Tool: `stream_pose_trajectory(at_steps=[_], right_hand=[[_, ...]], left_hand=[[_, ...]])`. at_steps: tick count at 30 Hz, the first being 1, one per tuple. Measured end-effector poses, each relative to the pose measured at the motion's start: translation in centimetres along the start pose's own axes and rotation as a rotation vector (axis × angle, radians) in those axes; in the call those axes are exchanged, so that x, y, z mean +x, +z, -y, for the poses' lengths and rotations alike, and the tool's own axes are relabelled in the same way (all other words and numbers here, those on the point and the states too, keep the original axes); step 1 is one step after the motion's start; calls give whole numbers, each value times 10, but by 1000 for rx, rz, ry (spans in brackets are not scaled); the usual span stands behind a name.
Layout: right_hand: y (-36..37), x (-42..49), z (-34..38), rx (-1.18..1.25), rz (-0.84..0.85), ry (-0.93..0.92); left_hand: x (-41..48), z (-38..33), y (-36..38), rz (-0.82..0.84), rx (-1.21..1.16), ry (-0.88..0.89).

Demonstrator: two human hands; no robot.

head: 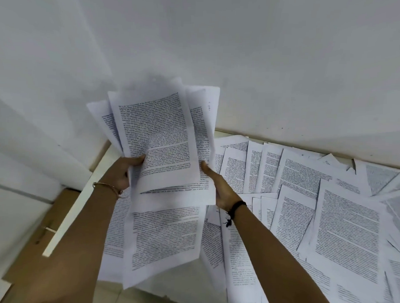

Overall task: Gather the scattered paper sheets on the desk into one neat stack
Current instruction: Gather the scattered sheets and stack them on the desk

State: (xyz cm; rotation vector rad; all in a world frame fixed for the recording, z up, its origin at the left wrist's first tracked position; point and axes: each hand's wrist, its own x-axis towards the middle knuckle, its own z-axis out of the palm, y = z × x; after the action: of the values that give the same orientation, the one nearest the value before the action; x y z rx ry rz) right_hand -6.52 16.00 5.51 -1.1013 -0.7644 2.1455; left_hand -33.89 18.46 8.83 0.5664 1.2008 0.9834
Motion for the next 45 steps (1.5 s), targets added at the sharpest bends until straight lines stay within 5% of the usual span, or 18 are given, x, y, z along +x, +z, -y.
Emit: stream_pose_trajectory(at_steps=[3, 10, 15, 20, 28, 31, 34, 38, 42, 45], right_hand=[[-21, -12, 8, 70, -78, -18], [-95, -51, 9, -475, -303, -60], [-136, -68, -34, -743, -504, 130], [-139, -56, -50, -812, -686, 7], [-151, -32, -46, -879, -944, -115], [-151, -27, -42, -823, -860, -60], [-142, -13, -39, -813, -720, -23], [-126, 6, -38, -691, -839, -121], [-118, 18, -33, -839, -588, -72], [-118, 25, -30, -778, -750, -154]], left_hand=[[4, 20, 19, -5, 4, -63], [10, 105, 53, 29, 211, -218], [29, 186, 48, -164, 200, -180], [36, 180, 79, -375, 394, -91], [52, 170, 52, -185, 621, -118], [54, 163, 42, -43, 676, -161], [56, 157, 50, -139, 621, -146], [58, 155, 68, -163, 582, -116], [66, 153, 71, -172, 596, -136], [70, 150, 74, -257, 648, -111]])
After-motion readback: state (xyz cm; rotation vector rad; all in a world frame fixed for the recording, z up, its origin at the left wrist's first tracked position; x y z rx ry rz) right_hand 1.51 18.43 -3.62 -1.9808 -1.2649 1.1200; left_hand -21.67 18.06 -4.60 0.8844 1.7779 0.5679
